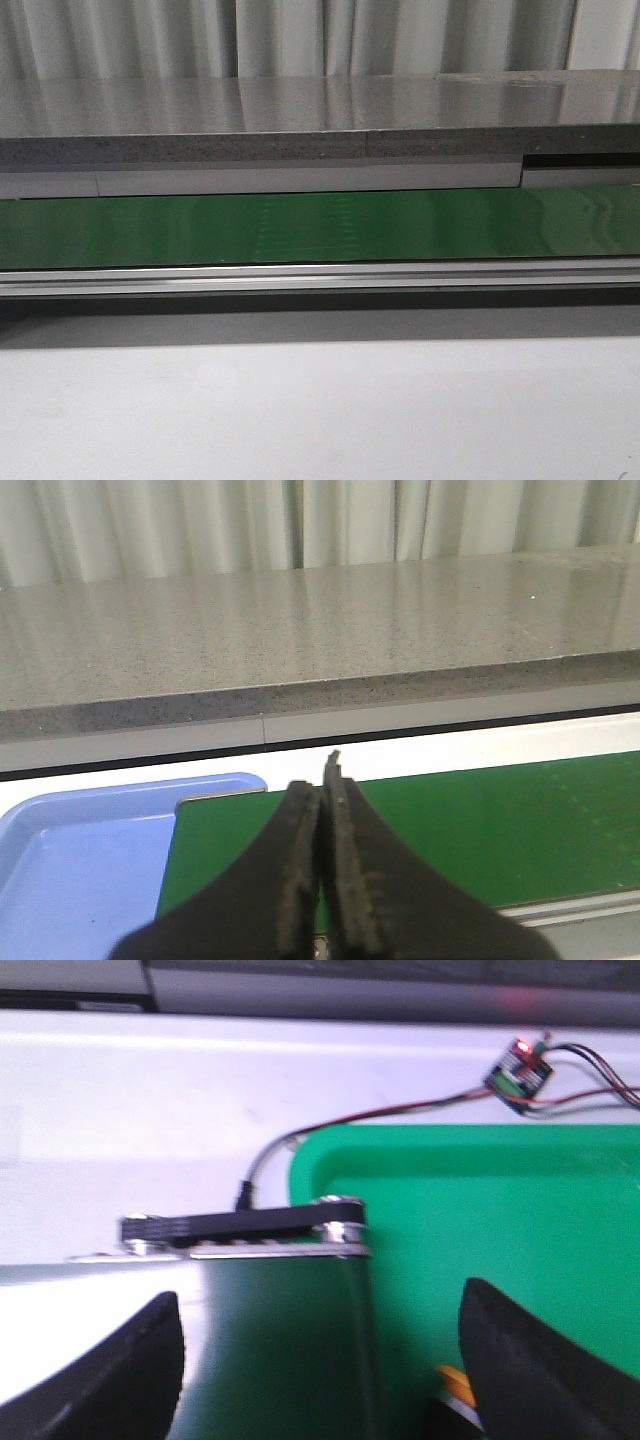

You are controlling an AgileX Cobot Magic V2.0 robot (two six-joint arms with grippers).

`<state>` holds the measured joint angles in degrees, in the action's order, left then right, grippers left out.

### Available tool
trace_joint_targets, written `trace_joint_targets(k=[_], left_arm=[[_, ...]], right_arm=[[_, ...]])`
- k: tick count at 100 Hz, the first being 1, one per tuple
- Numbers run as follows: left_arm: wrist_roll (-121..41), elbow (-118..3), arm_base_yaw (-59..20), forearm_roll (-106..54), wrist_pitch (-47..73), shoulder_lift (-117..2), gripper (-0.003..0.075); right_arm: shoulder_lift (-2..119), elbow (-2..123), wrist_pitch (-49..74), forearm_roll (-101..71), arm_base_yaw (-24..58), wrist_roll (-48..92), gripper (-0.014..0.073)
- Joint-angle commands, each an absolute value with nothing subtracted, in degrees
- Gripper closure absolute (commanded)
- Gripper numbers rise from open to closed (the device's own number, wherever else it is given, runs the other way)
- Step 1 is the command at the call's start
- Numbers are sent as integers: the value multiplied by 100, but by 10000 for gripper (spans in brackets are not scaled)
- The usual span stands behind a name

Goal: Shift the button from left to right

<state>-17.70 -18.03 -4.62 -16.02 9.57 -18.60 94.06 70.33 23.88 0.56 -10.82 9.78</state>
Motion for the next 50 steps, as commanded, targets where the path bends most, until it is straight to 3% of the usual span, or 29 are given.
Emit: trace_joint_targets(k=[1,50], left_arm=[[-1773,-1966,-504,-1660,500,-1897,740],[-1773,-1966,-504,-1660,522,-1897,740]], right_arm=[[9048,7177,1989,-52,-821,1040,32],[7992,5728,1020,-705,614,1040,32]])
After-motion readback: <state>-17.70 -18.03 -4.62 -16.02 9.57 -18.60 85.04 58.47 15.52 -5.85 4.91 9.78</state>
